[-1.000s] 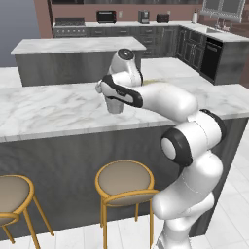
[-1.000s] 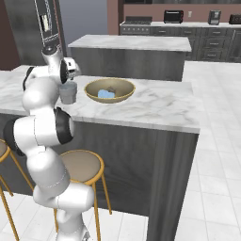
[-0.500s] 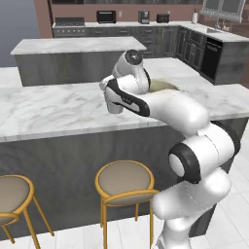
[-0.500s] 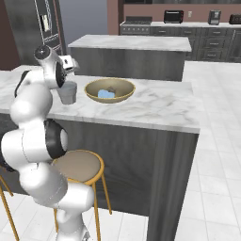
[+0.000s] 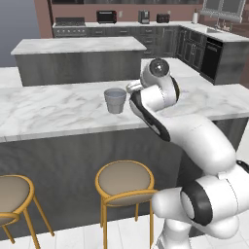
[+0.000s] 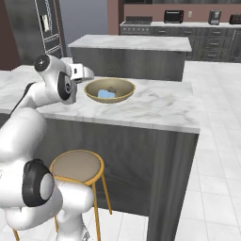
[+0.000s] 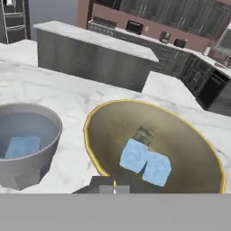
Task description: There are four ice cubes in the ice bowl. Place two ice cubes in each glass of water.
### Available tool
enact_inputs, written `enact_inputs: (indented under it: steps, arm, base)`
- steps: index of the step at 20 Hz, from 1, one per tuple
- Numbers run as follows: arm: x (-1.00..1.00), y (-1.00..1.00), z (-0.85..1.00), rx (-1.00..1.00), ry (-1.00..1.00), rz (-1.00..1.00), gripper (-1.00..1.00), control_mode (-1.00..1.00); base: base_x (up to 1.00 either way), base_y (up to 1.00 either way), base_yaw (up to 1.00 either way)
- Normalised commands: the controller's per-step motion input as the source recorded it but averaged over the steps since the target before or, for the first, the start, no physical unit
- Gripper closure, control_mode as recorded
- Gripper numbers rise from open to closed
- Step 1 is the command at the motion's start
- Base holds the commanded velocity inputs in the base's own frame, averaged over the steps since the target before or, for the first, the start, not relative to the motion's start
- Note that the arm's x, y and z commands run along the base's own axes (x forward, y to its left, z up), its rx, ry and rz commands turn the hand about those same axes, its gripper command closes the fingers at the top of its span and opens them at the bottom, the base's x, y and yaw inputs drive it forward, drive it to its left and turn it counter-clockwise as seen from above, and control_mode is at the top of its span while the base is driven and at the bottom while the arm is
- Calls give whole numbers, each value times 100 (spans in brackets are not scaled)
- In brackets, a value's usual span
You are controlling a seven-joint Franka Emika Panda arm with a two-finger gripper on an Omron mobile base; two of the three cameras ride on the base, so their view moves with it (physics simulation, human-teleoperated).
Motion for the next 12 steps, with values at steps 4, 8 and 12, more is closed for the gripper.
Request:
enact_inputs:
  steps: [4, 8, 12]
  arm:
    - [-14, -92, 35, 4, 37, -40, 100, -100]
    - [0, -72, 43, 5, 45, -33, -100, -100]
    - [0, -46, 7, 13, 21, -22, -100, -100]
  base:
    - [0, 0, 0]
    - [0, 0, 0]
    - [0, 0, 0]
